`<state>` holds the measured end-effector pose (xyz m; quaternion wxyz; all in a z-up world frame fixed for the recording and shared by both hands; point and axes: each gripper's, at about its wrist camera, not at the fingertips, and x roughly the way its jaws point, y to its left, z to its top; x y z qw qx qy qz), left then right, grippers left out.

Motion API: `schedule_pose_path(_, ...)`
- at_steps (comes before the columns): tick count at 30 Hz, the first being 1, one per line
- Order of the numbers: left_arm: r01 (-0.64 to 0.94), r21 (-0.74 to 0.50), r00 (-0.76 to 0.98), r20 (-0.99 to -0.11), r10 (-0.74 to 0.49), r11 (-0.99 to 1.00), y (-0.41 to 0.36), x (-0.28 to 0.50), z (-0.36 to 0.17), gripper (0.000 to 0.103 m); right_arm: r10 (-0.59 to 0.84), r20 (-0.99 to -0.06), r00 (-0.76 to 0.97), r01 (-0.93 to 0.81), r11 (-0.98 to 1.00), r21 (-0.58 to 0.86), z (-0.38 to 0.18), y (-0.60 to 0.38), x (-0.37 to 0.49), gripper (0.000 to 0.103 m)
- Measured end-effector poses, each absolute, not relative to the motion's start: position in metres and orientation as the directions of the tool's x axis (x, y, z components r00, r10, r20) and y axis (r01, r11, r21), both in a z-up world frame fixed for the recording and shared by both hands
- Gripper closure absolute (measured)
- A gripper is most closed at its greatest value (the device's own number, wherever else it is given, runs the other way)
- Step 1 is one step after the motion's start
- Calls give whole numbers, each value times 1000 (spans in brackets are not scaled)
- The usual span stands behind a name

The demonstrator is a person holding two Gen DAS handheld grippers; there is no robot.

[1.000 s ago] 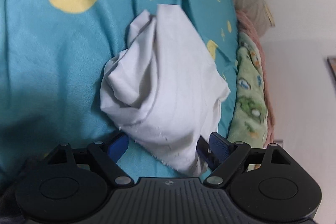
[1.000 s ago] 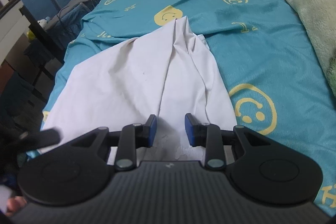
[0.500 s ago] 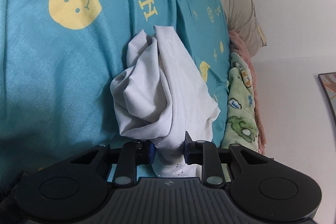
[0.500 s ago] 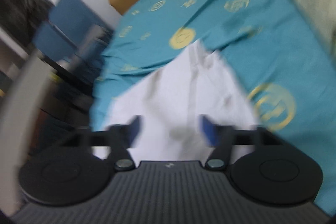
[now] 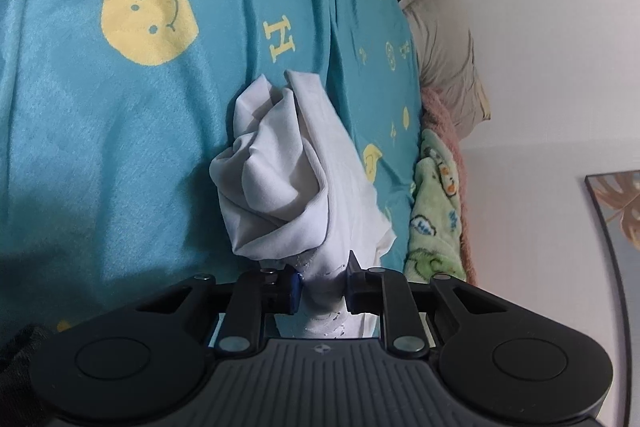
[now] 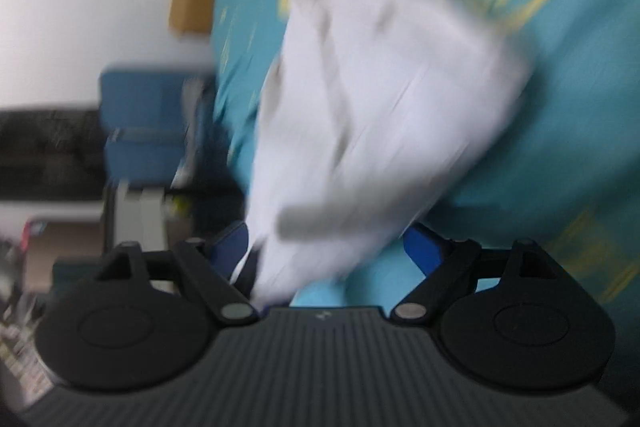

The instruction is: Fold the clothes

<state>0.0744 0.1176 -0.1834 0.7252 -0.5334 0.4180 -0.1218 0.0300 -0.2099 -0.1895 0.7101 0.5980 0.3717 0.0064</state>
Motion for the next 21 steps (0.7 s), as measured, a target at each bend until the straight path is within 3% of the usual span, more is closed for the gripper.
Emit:
schedule_pose_path(2, -261, -876, 628, -473, -619, 405, 119, 75, -179, 83, 389, -549, 740, 472, 281, 835, -192, -220, 30, 37)
schedule_pose_path(3, -257, -876, 630, -472, -617, 408, 120, 76, -176, 83, 367, -561, 742, 481, 292, 827, -192, -221, 30, 51)
schedule_pose_path(7, -240, -876, 642, -466, -609, 418, 123, 77, -166, 84, 312, -566, 763, 468, 336, 817, -185, -219, 32, 79)
schedule_pose_path(14, -289, -865, 590, -498, -636, 409, 128, 79, -117, 85, 264, -489, 831, 366, 403, 839, -115, -216, 18, 86)
schedule_pose_path(21, -158, -862, 539, -484, -689, 482, 95, 70, -18, 85, 261, -409, 874, 281, 413, 866, -37, -247, -25, 86)
